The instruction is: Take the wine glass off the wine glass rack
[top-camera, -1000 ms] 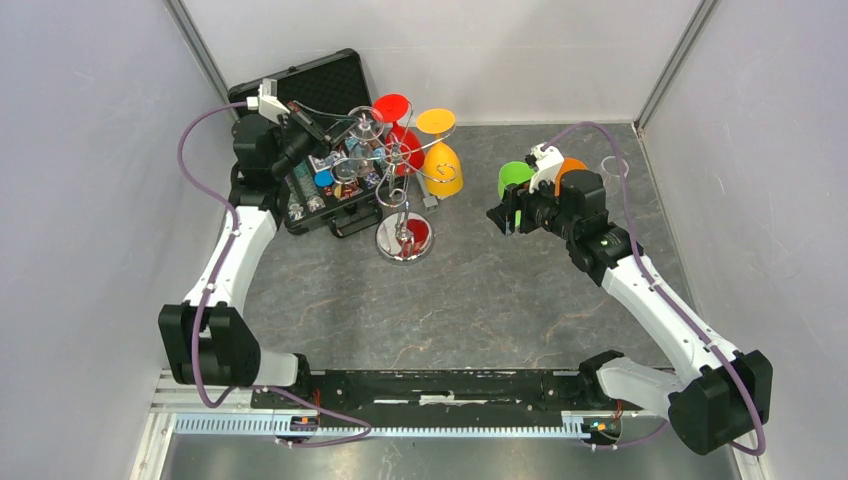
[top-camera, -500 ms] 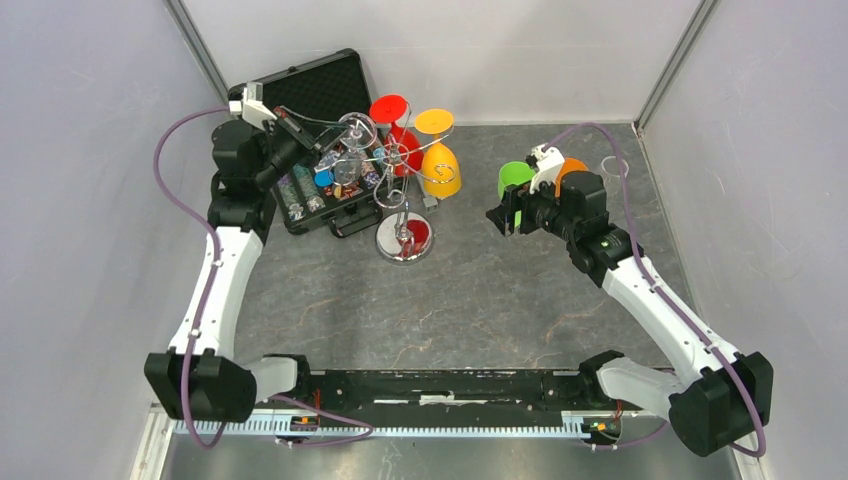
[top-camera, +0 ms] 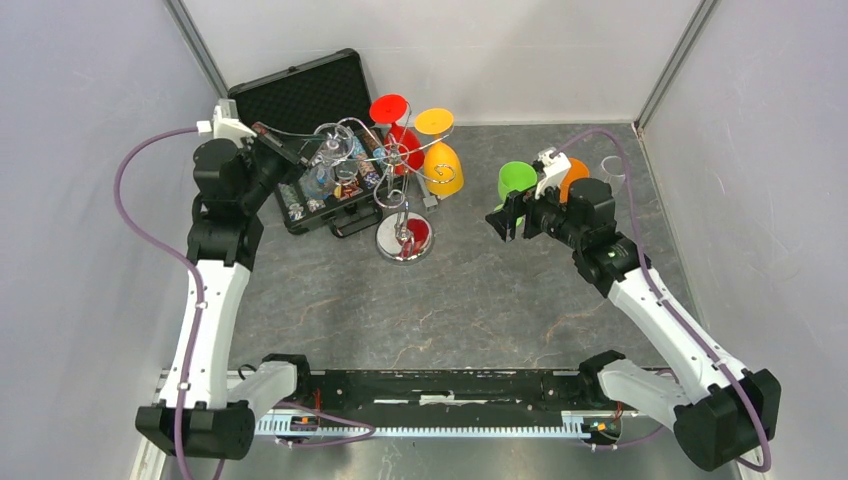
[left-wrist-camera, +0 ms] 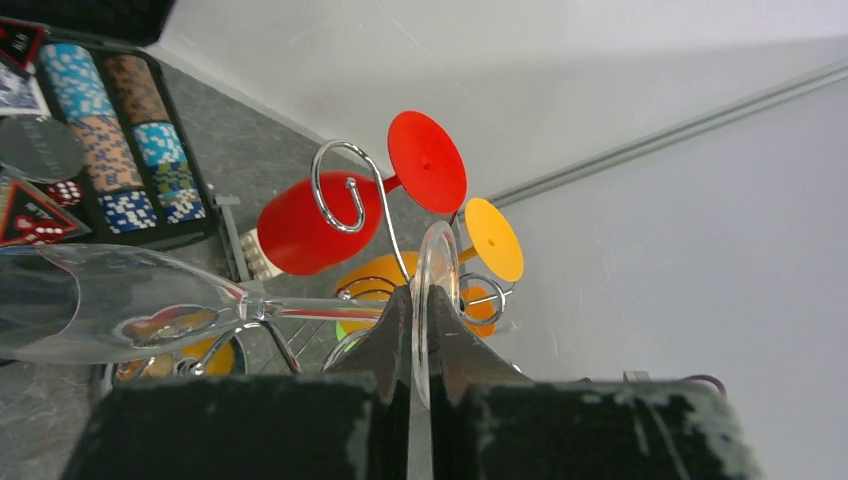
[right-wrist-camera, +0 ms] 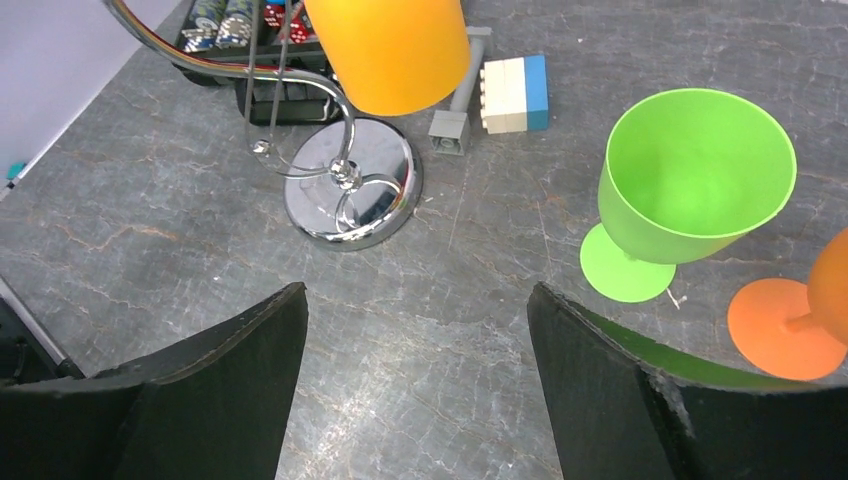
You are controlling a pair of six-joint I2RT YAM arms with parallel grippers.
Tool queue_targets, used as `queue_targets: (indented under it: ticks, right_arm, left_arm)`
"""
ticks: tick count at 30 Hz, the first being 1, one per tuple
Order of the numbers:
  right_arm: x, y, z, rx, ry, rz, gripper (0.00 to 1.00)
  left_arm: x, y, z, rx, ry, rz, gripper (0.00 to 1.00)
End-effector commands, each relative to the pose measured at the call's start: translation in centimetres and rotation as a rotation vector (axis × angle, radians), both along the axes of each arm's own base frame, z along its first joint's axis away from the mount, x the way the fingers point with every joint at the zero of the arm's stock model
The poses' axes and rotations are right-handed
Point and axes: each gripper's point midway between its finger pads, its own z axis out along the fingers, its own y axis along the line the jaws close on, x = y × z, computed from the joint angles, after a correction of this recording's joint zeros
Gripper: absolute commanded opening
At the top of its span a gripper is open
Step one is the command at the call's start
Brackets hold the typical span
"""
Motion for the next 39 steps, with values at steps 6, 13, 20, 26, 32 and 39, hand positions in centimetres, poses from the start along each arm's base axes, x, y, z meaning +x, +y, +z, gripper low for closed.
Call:
queue_targets:
  ticks: [6, 13, 20, 26, 32, 39]
  right_arm:
    - [-2.6, 2.6, 3.8, 0.179, -0.103, 0.169, 0.85]
    - [-6.0, 5.4, 4.7, 0.373, -0.131, 0.358, 0.83]
    - [-9.8, 9.5, 5.0, 0.41, -0.23, 0.541, 0.83]
    - [-12.6, 13.2, 6.2, 0.424, -0.378, 0.614, 0.83]
    - [-13.4, 15.5, 7.1, 0.406, -0.512, 0.619, 0.83]
    - [-13.3, 17.5, 8.3, 0.424, -0.578, 0.646, 0.83]
  left_arm:
    - [-6.8, 2.4, 3.7, 0.138, -0.08, 0.104, 0.02]
    - [-13.2, 1.2, 0.6, 0.158, 0.007, -0.005, 0.02]
    - [-17.9, -4.1, -0.9, -0.059, 0.054, -0.339, 0.02]
    - [-19.5, -6.1, -1.6, -0.21, 0.096, -0.501, 0.02]
    - [-19.4, -7.2, -1.5, -0.329, 0.095, -0.587, 0.02]
    - [-19.3, -9.2, -3.2, -0.382, 0.145, -0.632, 0.02]
